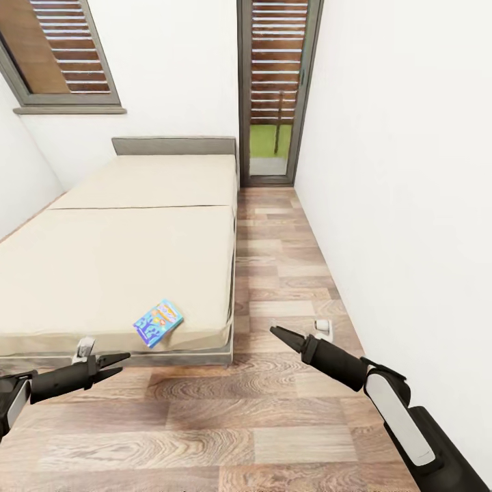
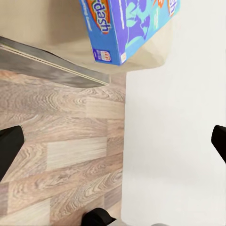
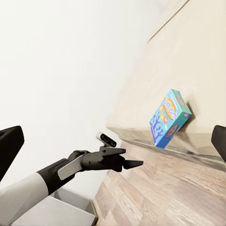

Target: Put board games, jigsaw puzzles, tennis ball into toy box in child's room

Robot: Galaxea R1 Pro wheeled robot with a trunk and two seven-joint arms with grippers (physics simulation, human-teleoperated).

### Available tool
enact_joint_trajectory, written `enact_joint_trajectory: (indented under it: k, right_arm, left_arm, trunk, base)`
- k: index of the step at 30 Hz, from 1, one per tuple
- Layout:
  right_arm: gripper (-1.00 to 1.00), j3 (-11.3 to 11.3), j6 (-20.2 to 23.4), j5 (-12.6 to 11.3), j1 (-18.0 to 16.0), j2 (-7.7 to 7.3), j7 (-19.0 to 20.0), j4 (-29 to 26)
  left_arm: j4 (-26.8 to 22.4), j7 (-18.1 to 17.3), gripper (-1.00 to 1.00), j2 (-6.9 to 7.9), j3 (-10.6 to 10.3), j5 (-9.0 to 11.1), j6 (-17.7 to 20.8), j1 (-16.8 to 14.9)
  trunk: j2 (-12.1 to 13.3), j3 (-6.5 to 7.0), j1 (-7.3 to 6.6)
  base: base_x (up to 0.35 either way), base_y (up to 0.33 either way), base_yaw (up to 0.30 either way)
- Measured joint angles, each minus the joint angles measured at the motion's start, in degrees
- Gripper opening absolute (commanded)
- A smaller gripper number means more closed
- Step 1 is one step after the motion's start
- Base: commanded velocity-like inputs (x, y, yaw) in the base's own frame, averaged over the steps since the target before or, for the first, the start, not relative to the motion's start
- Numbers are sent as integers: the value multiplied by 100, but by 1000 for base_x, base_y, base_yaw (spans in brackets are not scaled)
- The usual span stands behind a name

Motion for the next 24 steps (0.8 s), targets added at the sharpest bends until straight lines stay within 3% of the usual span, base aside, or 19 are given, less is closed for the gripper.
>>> enact_joint_trajectory:
  k: [12,24]
  right_arm:
    - [100,0,-3,-3,0,-2,64,30]
    - [100,0,-11,-2,0,10,53,39]
  left_arm:
    - [0,1,100,-7,7,1,-6,0]
    - [-1,-9,100,-17,-4,5,-26,-1]
  trunk:
    - [-481,-329,264]
    - [-483,-371,263]
  base:
    - [0,0,0]
    - [29,-19,0]
